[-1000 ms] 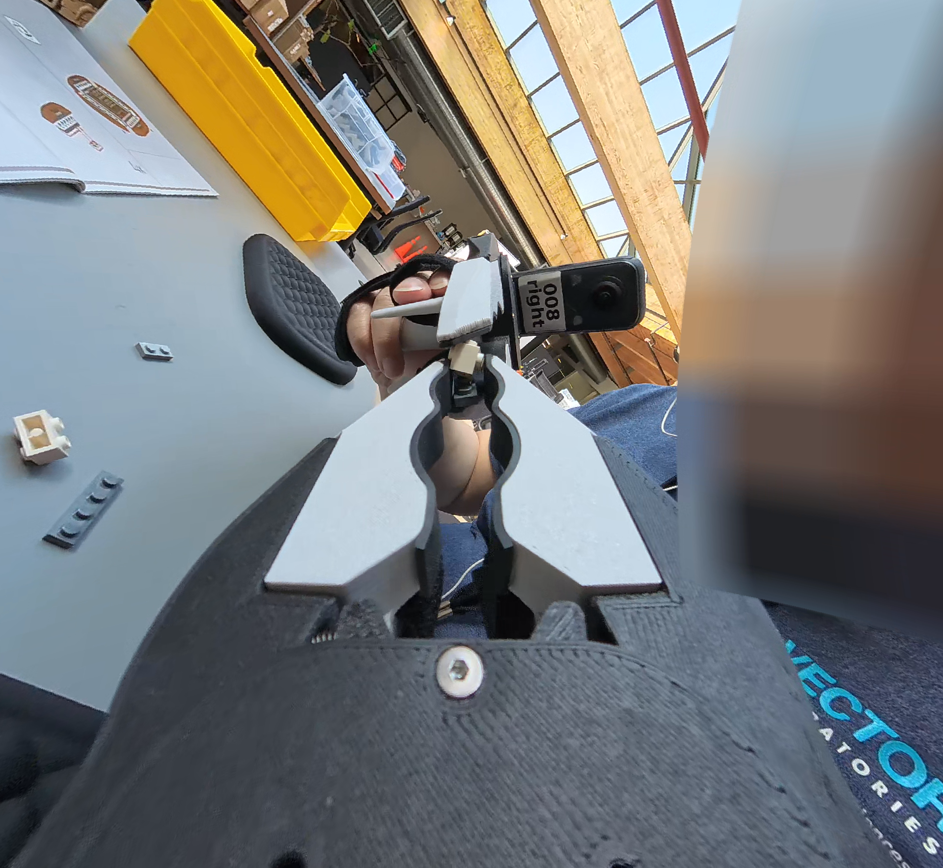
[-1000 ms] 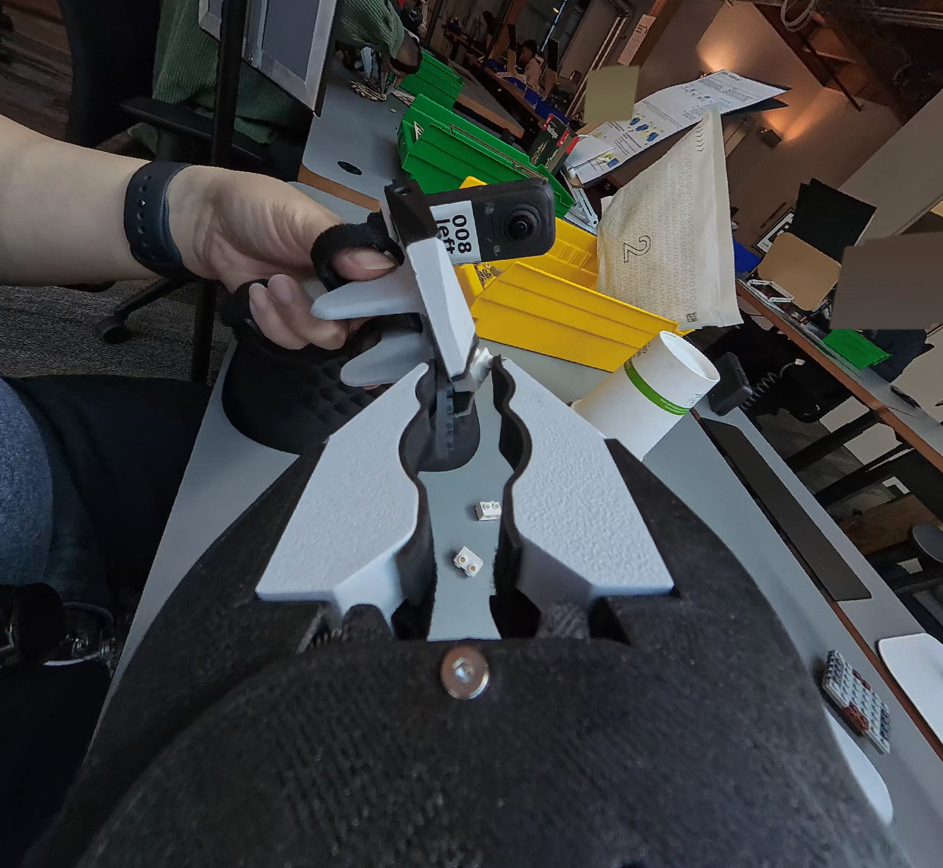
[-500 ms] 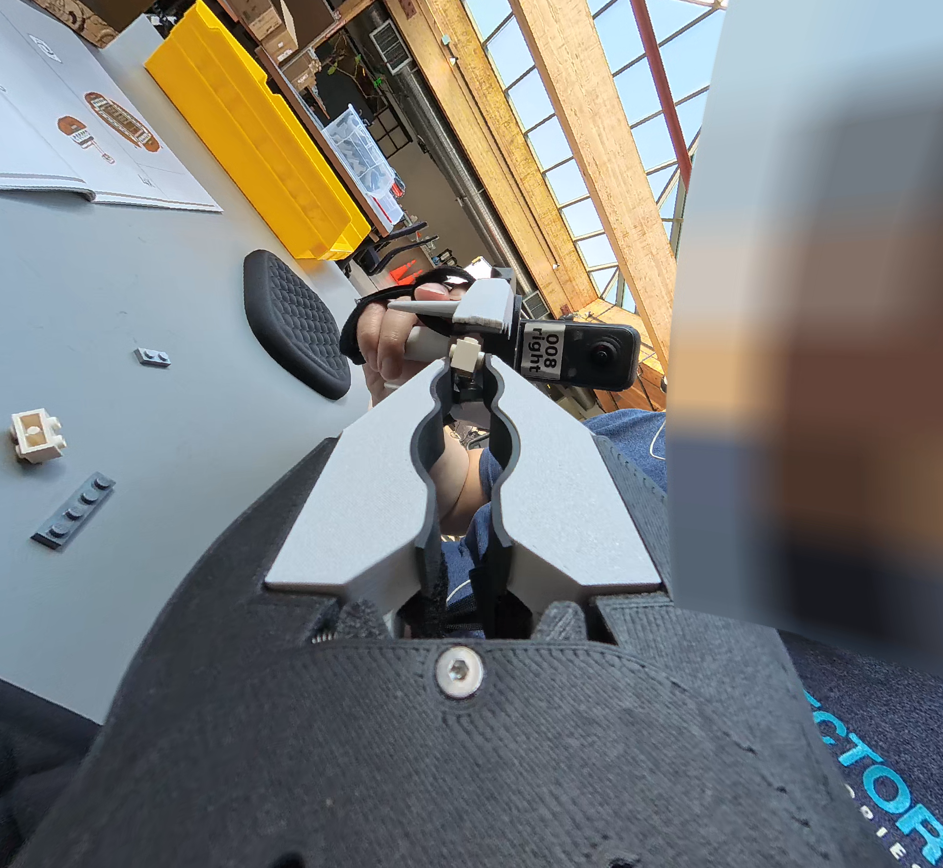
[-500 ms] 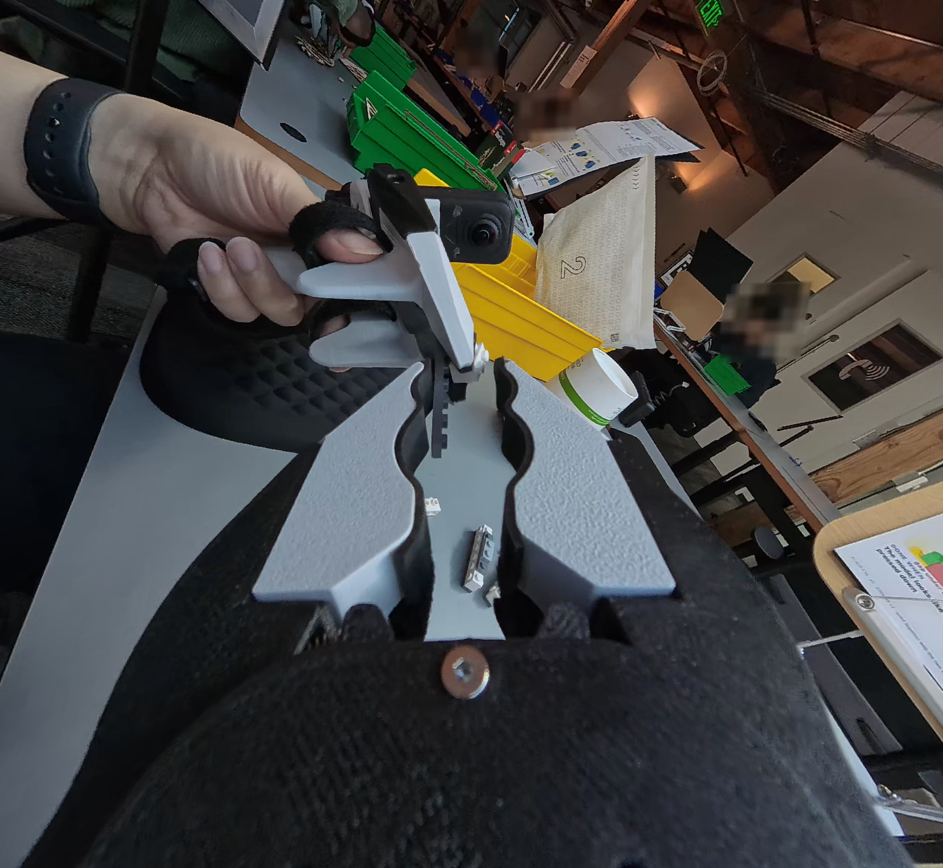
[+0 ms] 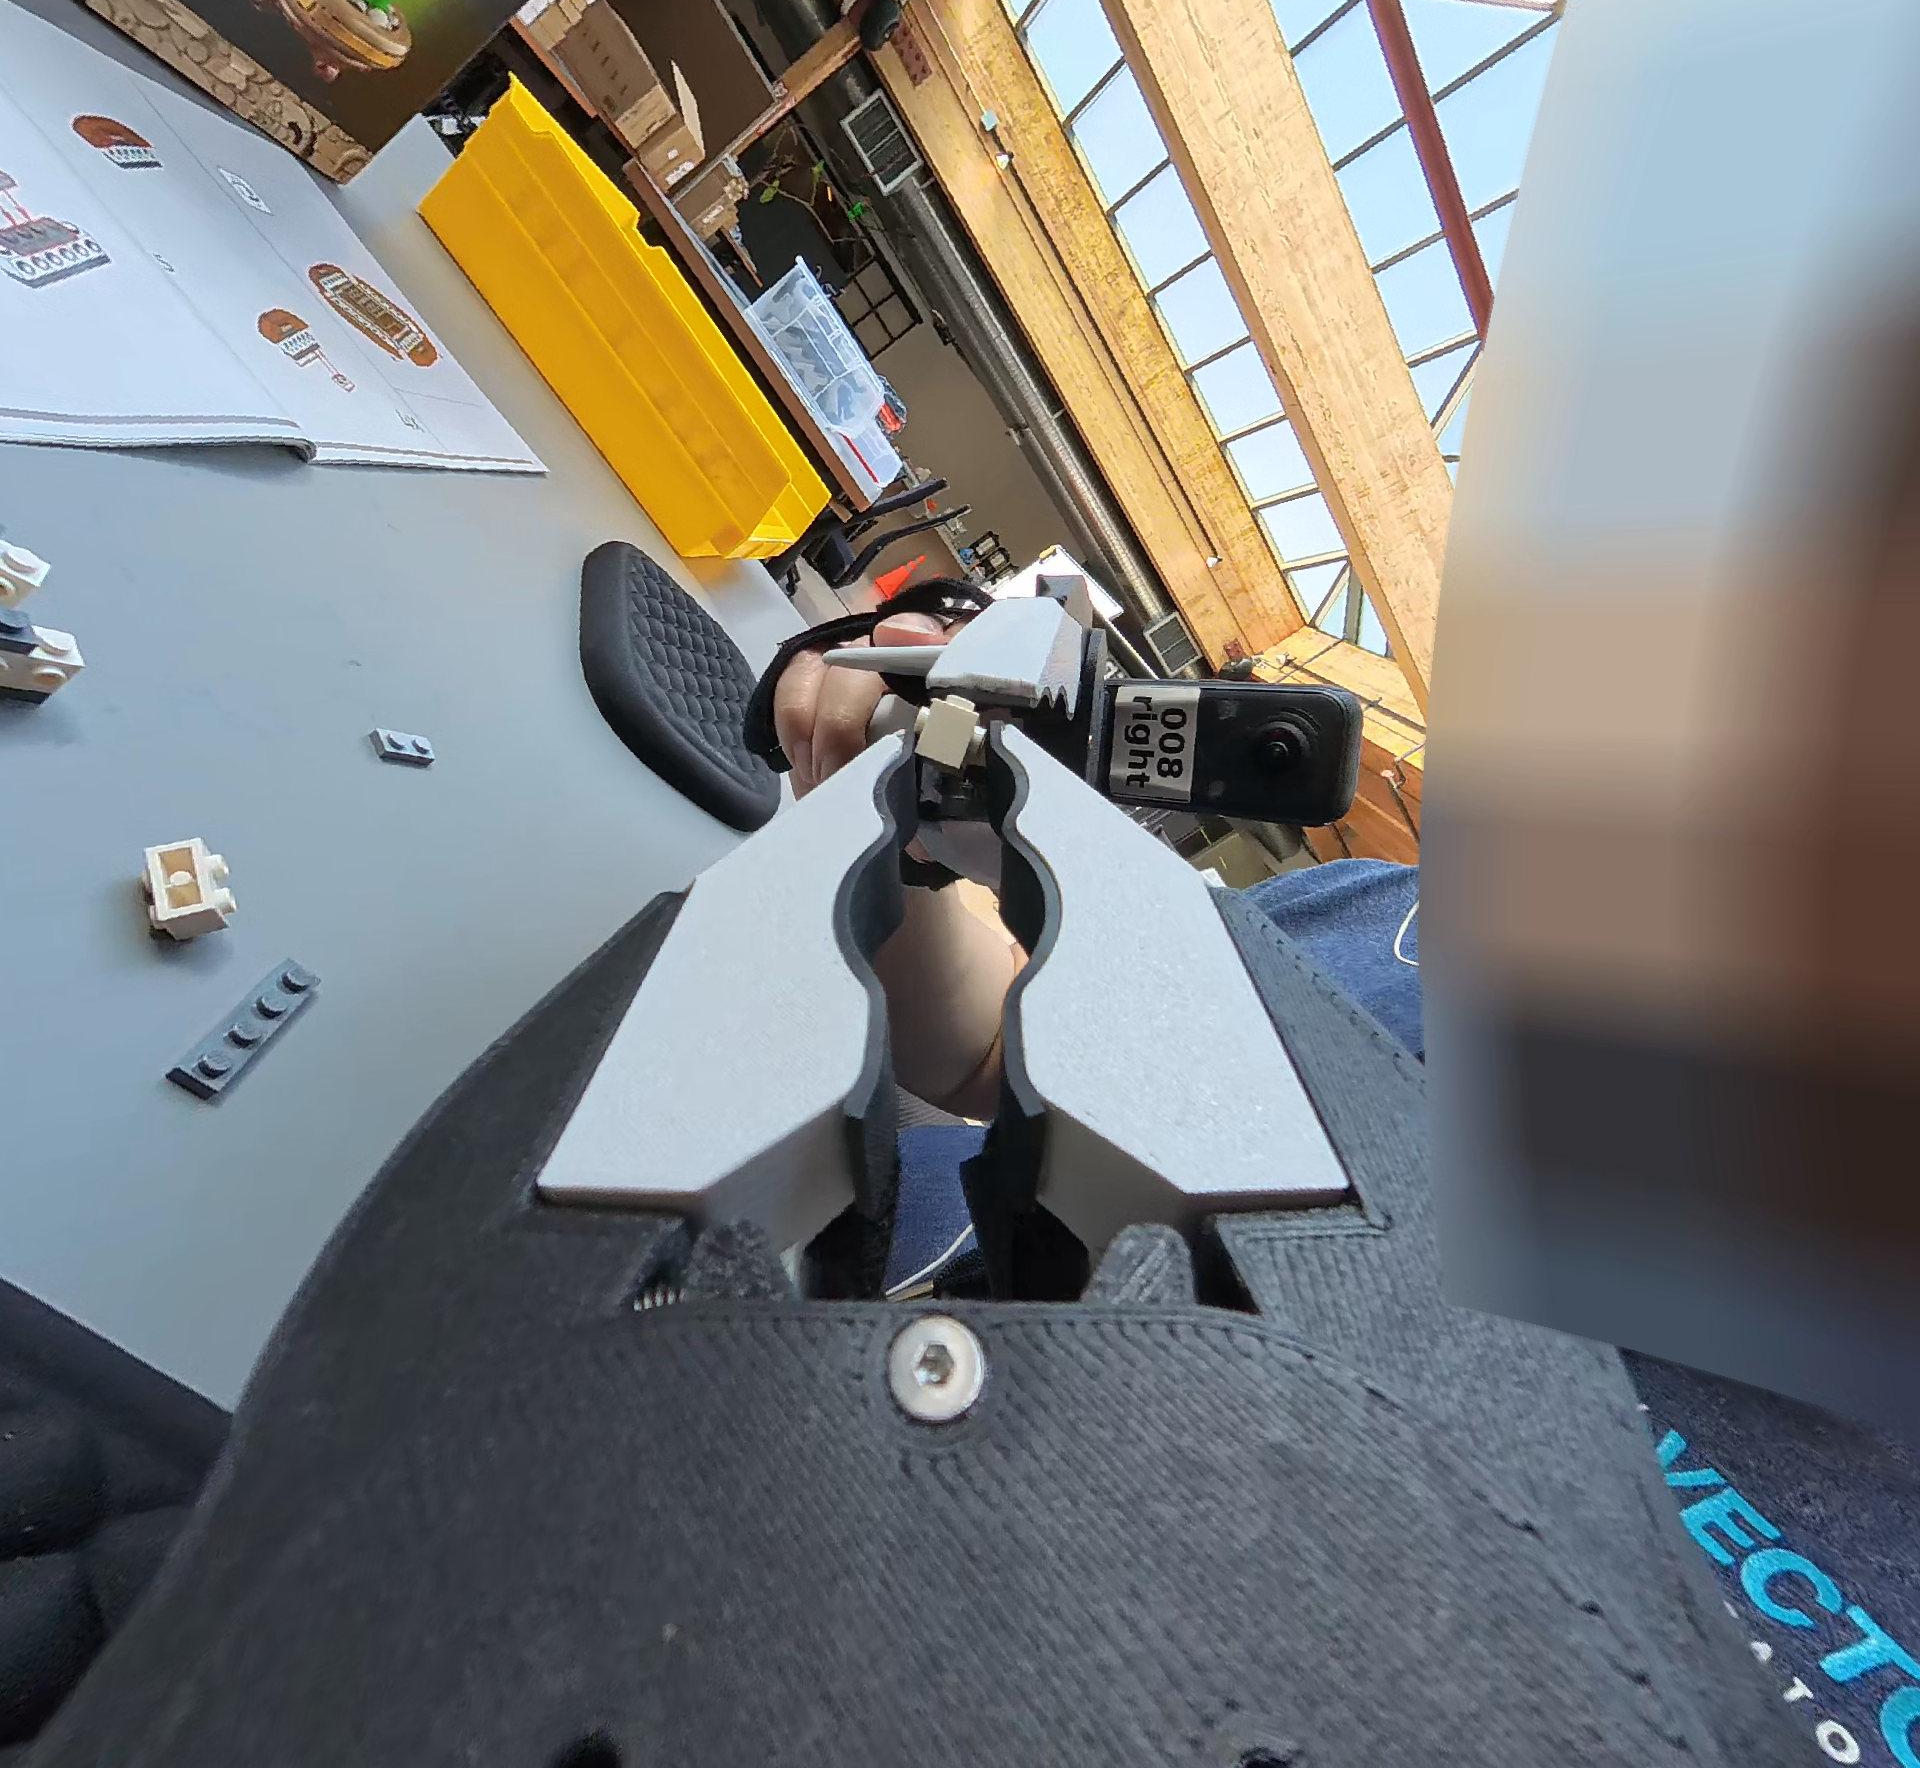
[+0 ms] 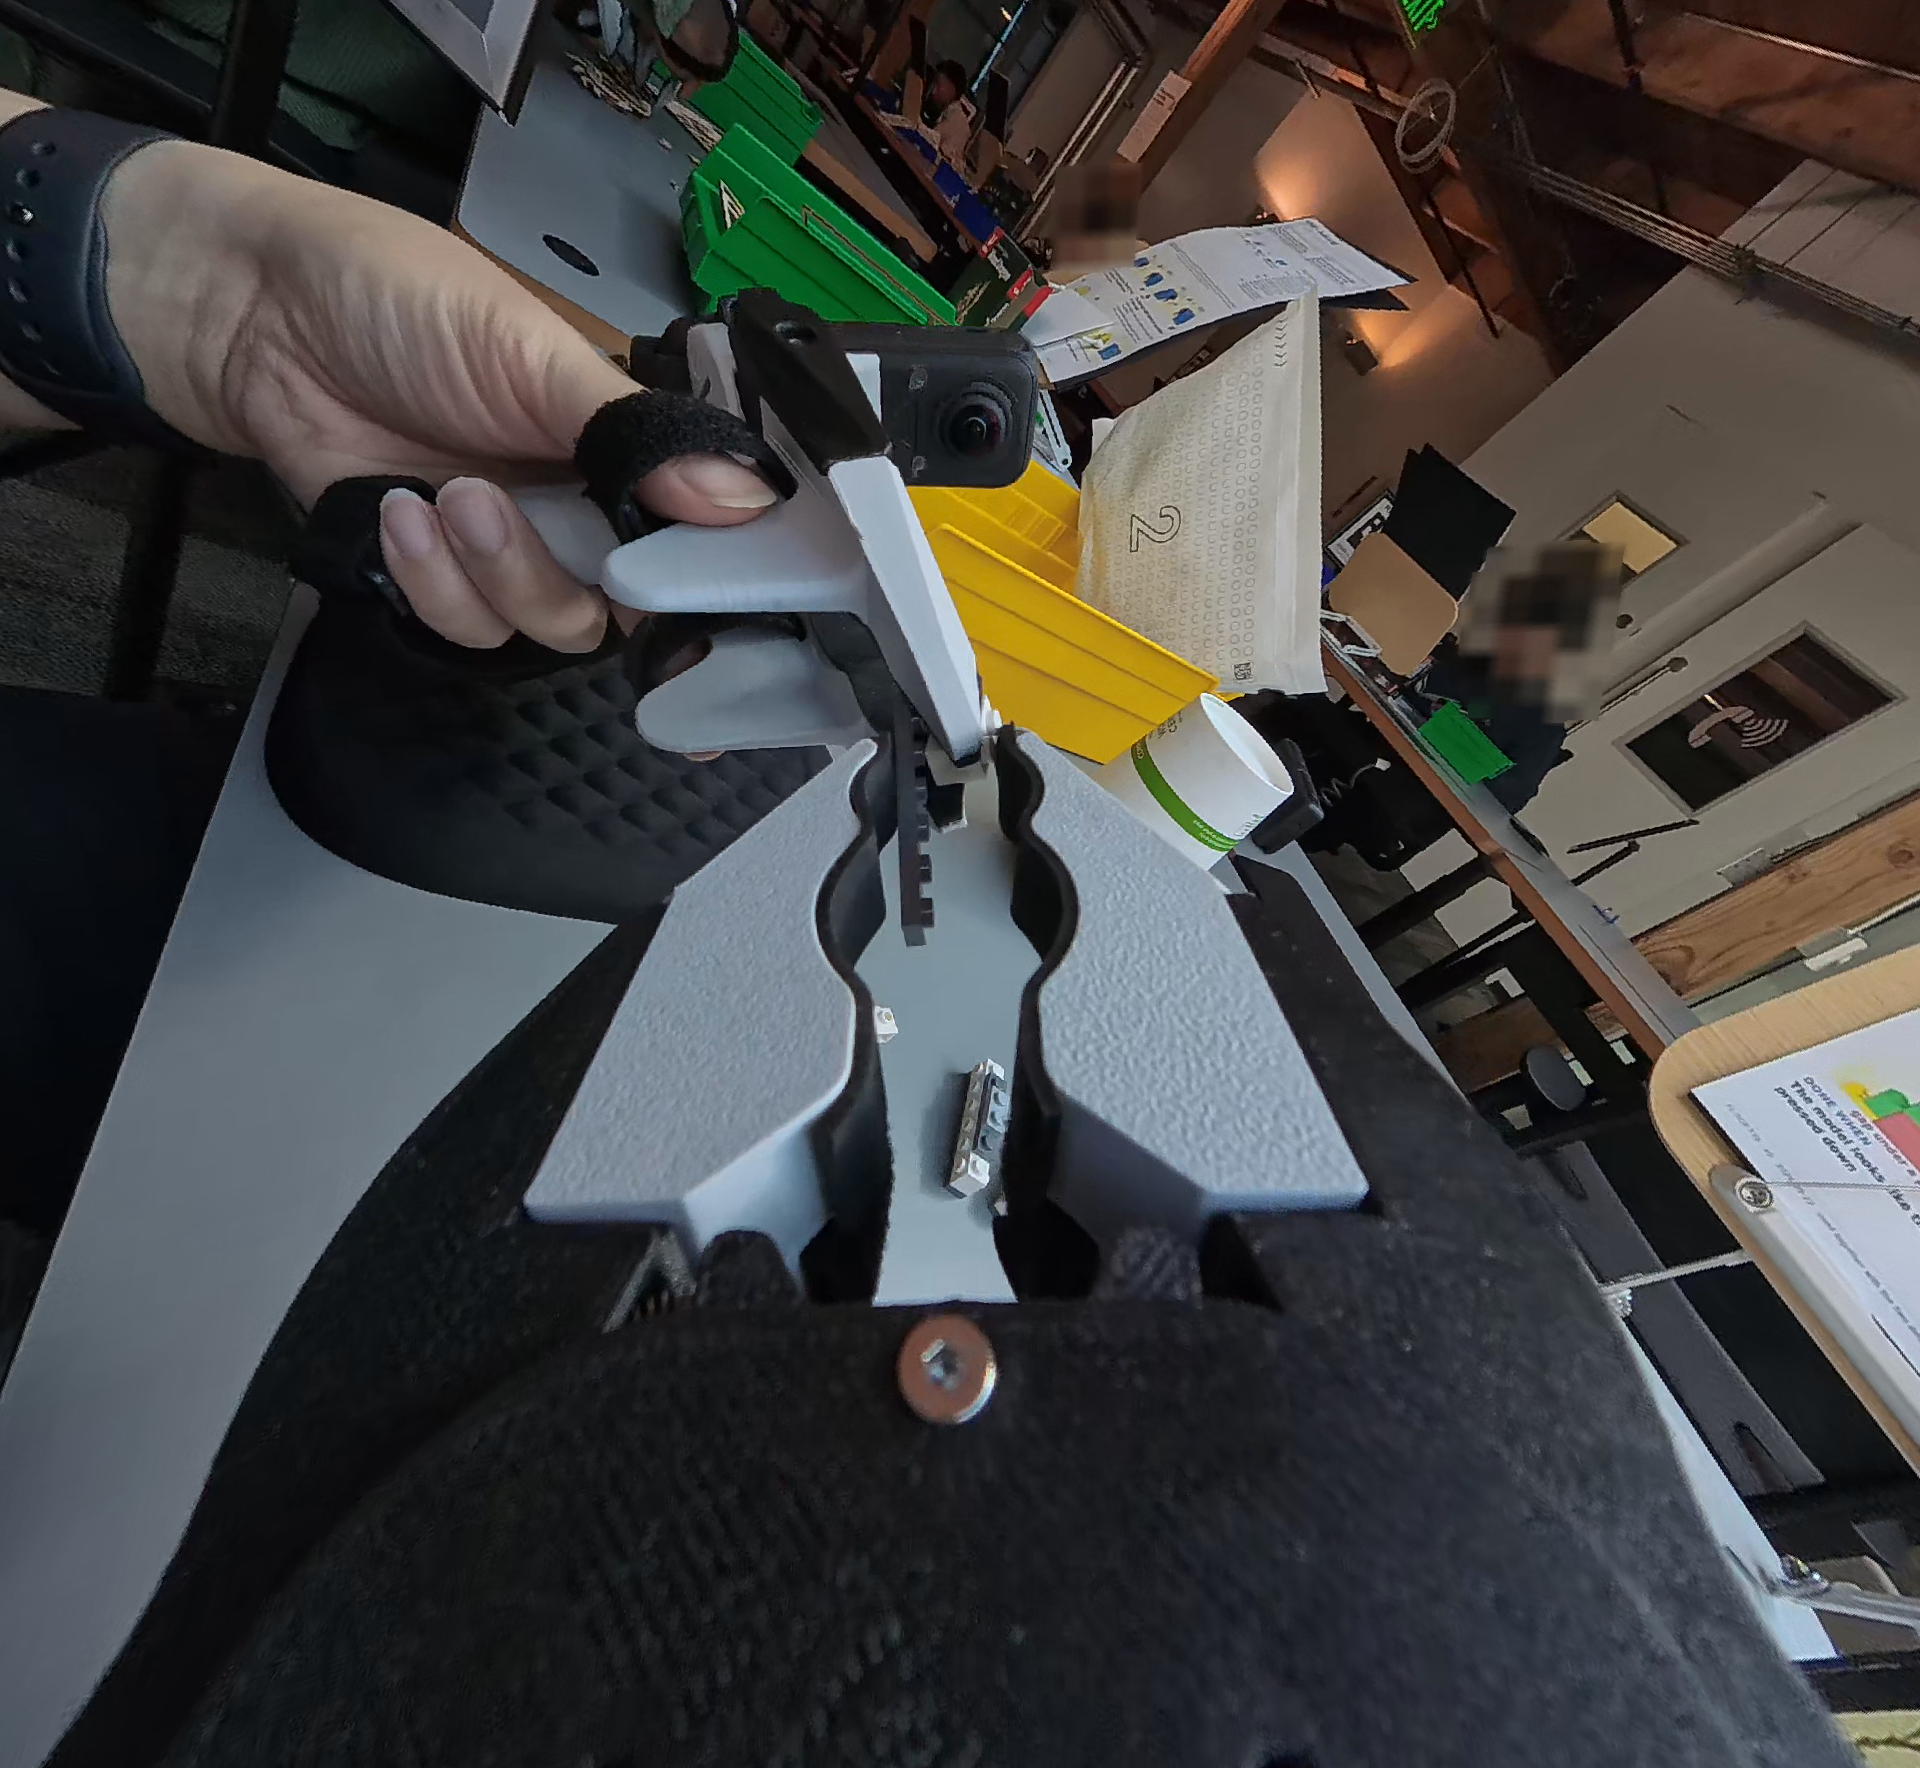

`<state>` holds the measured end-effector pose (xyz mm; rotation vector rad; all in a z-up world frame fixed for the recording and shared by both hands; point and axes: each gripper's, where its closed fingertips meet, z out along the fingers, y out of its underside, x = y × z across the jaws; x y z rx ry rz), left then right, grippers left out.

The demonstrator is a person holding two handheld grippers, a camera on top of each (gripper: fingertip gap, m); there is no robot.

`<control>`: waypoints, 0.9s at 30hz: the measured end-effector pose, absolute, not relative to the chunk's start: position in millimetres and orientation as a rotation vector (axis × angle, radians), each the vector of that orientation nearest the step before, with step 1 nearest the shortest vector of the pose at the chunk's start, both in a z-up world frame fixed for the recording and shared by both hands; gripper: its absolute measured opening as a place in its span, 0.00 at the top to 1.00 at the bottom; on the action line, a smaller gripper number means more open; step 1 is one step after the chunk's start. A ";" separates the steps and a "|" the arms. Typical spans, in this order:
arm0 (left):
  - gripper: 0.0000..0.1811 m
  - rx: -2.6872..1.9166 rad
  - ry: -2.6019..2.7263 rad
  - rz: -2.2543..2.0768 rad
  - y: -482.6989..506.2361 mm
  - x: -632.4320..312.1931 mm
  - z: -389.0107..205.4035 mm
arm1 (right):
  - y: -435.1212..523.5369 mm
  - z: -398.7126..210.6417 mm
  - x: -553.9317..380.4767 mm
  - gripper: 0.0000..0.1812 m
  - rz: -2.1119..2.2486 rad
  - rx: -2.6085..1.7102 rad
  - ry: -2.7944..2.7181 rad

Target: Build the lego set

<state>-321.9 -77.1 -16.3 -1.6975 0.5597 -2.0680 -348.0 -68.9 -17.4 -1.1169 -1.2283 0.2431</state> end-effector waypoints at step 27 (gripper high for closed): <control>0.90 -1.555 0.643 -2.096 -77.2 -340.0 2.0 | -79.6 -10.4 -345.4 0.92 0.339 -1.062 -1.238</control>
